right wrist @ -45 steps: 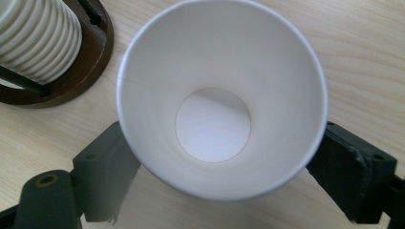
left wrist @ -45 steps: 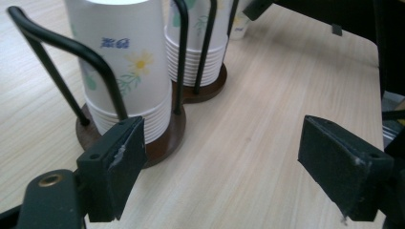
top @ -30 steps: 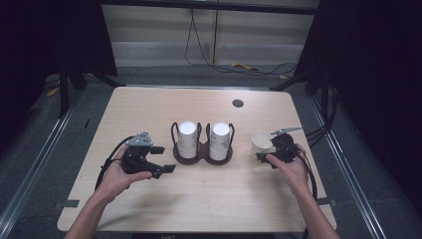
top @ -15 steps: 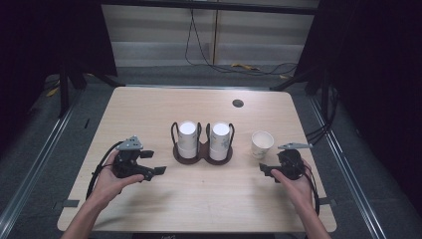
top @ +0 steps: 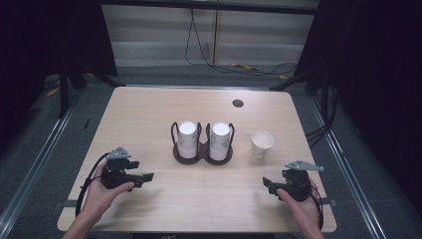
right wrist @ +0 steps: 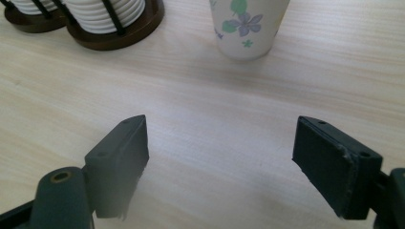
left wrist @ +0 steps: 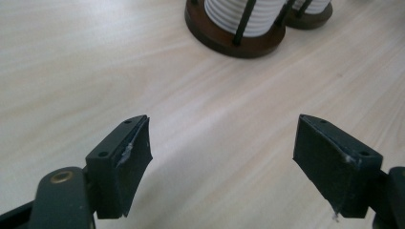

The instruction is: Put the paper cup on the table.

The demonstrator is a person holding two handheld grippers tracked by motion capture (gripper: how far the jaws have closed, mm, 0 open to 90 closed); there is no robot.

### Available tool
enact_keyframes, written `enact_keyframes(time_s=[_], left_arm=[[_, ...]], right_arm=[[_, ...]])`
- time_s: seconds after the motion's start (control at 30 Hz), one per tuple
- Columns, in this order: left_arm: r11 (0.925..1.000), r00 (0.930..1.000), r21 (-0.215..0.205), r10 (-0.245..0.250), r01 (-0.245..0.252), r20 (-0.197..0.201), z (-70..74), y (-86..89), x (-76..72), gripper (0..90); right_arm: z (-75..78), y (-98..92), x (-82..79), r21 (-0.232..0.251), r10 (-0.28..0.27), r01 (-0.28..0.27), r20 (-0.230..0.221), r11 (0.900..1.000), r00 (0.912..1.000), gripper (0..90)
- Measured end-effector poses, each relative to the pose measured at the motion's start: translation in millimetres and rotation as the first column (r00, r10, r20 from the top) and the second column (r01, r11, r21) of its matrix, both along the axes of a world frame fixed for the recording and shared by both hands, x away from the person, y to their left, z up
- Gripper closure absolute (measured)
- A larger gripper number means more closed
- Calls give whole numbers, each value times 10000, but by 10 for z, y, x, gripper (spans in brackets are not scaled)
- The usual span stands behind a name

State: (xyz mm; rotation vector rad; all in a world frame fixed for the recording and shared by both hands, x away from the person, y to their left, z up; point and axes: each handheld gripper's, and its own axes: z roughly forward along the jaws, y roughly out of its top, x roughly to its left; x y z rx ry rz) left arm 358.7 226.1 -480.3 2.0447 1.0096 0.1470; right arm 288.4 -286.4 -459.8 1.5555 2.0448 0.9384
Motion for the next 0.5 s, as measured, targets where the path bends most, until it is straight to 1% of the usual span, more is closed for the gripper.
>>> enact_keyframes(time_s=[0.03,0.07,0.13,0.23,0.27,0.3,0.33,0.37,0.4,0.47,0.5], left_arm=[[10000,10000,-51,75,-75,-63,-15,3,-32,203],[9999,9999,-78,117,-118,-38,-32,9,-66,203],[9998,9997,-104,184,-186,-154,-55,14,-134,204],[9980,9992,-491,405,-406,-31,-72,32,-274,208],[9976,9994,-608,333,-331,16,-81,38,-313,211],[9978,9996,-607,270,-271,-32,-88,40,-338,211],[9977,9996,-628,275,-272,36,-103,40,-370,217],[9978,9993,-561,369,-363,100,-125,31,-402,226],[9982,9994,-492,335,-331,76,-138,20,-412,227],[9993,9998,-324,176,-172,96,-170,-4,-410,227],[9998,9999,-184,105,-105,1,-191,-10,-396,227]], right_arm=[[-10,12,-36,13,-36,36,73,10000,10000,198],[-21,24,-72,53,-155,154,142,9999,9998,201],[-47,43,-119,91,-187,185,240,9998,9995,202],[-59,65,-137,29,-274,273,379,9996,9989,207],[-59,73,-136,-17,-287,288,497,9996,9984,207],[-61,80,-134,-4,-311,312,538,9995,9981,211],[-64,83,-135,22,-332,331,581,9995,9978,218],[-70,86,-136,21,-316,315,607,9995,9977,218],[-82,91,-128,-101,-292,299,609,9995,9977,218],[-86,88,-117,-154,-289,299,642,9994,9975,217],[-86,84,-111,-171,-297,308,643,9994,9975,215]])
